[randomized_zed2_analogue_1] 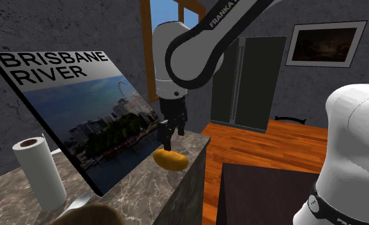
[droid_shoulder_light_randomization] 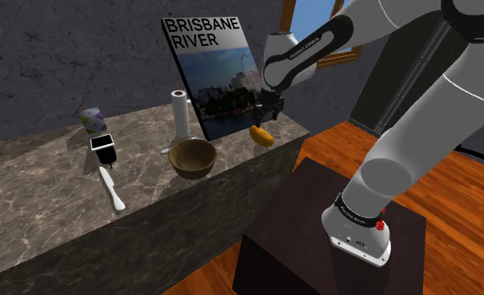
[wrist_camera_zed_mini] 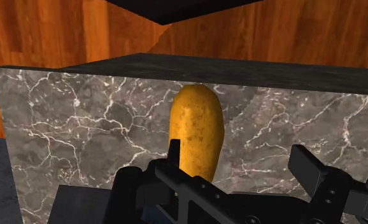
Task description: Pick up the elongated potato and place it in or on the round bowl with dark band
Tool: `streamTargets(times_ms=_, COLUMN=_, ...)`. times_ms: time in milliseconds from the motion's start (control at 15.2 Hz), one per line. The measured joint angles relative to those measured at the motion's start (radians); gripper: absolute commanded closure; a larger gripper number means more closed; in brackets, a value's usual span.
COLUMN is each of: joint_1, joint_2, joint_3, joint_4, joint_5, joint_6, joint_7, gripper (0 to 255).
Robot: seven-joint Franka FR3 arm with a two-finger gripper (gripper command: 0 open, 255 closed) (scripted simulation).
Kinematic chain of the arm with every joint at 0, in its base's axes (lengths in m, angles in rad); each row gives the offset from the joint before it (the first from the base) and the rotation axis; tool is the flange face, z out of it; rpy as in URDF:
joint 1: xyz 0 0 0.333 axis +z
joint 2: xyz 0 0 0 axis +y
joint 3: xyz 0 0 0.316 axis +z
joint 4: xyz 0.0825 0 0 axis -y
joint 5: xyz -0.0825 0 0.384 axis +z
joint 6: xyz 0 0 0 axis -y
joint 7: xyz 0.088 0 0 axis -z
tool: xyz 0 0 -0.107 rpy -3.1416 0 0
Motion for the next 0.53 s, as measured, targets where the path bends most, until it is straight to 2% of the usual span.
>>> streamTargets(times_ms=396, joint_1=-0.023, joint_2=0.245, joint_3=-0.026, joint_4=0.102, joint_5=0.025, joint_6=0.183, joint_7=-0.037, gripper=0)
streamTargets(times_ms=528, joint_1=-0.029, joint_2=0.294, joint_3=-0.028, joint_4=0.129, joint_5=0.034, joint_6=0.211, joint_7=-0.047, gripper=0)
